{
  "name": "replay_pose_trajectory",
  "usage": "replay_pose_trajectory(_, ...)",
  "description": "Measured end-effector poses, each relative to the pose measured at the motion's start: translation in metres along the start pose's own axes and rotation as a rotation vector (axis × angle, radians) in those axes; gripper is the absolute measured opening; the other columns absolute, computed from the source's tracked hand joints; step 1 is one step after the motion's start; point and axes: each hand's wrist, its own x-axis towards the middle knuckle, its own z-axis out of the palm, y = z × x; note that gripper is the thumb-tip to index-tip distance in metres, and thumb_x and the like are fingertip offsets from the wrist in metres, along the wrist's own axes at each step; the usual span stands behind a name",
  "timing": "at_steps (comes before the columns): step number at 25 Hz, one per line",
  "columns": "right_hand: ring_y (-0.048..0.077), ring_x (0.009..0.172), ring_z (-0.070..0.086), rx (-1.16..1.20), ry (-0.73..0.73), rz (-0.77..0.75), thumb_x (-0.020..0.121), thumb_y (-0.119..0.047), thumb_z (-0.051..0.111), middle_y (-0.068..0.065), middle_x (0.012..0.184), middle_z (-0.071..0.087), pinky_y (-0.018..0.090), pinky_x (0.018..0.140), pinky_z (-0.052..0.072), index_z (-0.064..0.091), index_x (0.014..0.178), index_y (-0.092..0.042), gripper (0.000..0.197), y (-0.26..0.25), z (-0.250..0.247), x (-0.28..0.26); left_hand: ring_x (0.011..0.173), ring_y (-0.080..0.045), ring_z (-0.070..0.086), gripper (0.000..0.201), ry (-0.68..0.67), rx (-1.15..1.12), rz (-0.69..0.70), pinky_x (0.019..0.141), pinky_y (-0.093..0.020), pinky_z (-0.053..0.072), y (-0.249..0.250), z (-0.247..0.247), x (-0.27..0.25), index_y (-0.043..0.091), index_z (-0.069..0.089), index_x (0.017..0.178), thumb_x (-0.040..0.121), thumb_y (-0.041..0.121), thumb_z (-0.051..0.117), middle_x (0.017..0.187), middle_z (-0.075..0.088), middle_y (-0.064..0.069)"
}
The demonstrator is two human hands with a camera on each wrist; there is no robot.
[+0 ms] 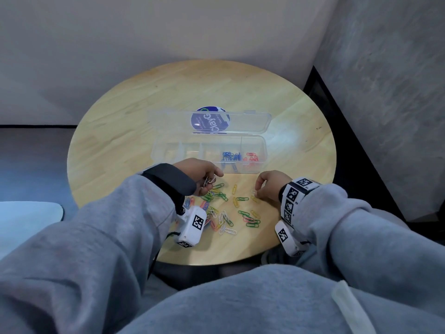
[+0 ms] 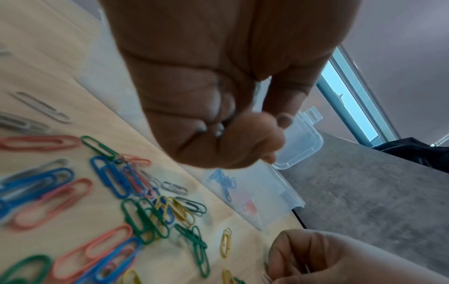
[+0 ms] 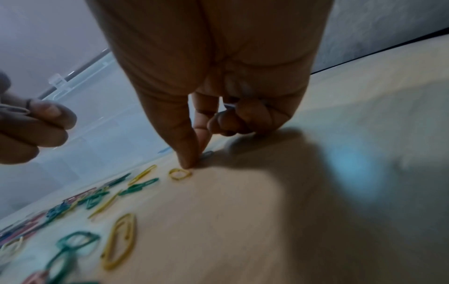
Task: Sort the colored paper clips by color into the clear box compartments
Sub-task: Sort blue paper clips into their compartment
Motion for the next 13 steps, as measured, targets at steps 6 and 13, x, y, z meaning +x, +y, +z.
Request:
replay_pose_trajectory(6,0.020,0.080,0.054,-0.131,-0.050,0.029,0.080,-0.014,0.062,0.003,0.084,0.059,0.026,0.068,0.044,0.057,0.071,-0.016,0.011,-0.006,0.003,0.001,0.041,-0.012,0.038,0.026,0.001,0.073,-0.044,0.034,-0.012,0.031,-0.004,0.000,0.001,0.008,0.051,0.064,0.087,0.004,0.039,0.061,0.040,-0.004)
replay_pose_trajectory(13,0.019,0.051,0.045,0.432,-0.272,0.021,0.084,0.002,0.046,0.012,0.065,0.052,0.030,0.054,0.043,0.047,0.071,-0.011,0.019,-0.003,-0.001,-0.006,0.033,-0.007,0.037,0.024,-0.039,0.420,0.080,0.031,-0.010,0.027,-0.009,0.011,0.000,0.016,0.055,0.083,0.089,-0.005,0.045,0.060,0.042,-0.002)
